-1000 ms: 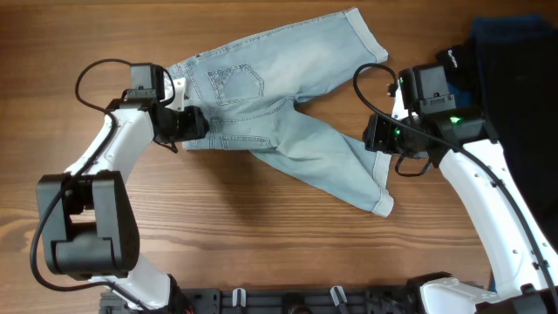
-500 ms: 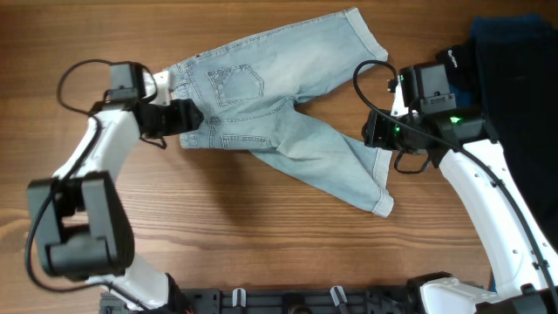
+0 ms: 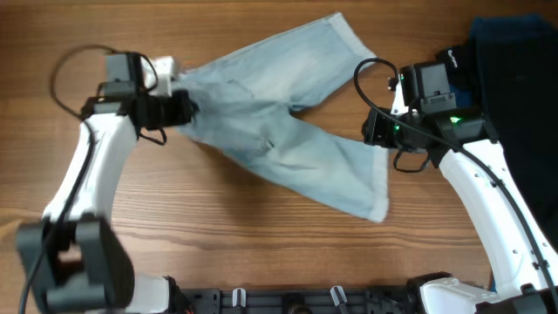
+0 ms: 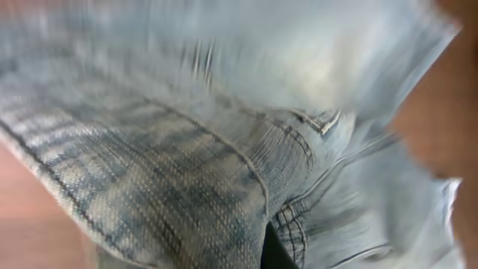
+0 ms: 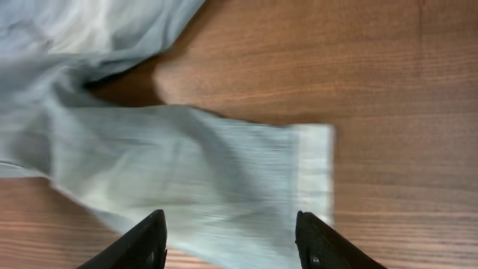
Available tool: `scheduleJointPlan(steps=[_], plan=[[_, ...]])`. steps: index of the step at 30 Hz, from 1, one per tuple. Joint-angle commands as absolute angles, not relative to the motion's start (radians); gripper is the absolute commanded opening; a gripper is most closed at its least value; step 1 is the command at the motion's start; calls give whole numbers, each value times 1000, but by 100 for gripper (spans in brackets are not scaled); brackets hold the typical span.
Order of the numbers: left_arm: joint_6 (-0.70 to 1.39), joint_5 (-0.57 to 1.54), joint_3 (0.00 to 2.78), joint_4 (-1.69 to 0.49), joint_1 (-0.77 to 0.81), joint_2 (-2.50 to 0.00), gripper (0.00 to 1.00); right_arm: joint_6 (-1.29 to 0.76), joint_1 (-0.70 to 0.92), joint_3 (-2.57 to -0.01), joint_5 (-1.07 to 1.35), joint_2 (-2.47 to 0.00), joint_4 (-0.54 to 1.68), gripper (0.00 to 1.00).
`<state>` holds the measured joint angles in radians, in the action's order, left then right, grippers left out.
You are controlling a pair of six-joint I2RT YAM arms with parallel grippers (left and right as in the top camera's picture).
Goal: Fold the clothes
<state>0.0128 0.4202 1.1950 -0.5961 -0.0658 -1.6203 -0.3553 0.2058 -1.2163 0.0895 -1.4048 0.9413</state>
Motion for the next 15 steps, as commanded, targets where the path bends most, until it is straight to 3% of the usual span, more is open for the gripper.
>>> scheduleJointPlan(steps=[1,5,6,7,8,9,10,15], plan=[[9,295,1230,-511,-76,-1605,4,-370,203,-1217,105,-1412,917,56],[9,240,1229,-377,-76,-1750,4,-379,203,-1217,105,-1412,913,56],[9,231,1229,-338,-76,-1800,8,-391,203,-1217,107,-1412,913,56],[10,226,1229,-310,-76,-1837,17,-395,203,-1217,117,-1412,914,56],[9,221,1229,-289,-77,-1871,44,-395,203,-1217,132,-1412,914,55],[10,208,1229,-276,-77,-1903,59,-395,203,-1217,150,-1412,916,55],[13,197,1229,-279,-78,-1917,67,-394,203,-1217,159,-1412,920,55],[12,181,1229,-376,-96,-1888,75,-392,203,-1217,162,-1412,936,54]])
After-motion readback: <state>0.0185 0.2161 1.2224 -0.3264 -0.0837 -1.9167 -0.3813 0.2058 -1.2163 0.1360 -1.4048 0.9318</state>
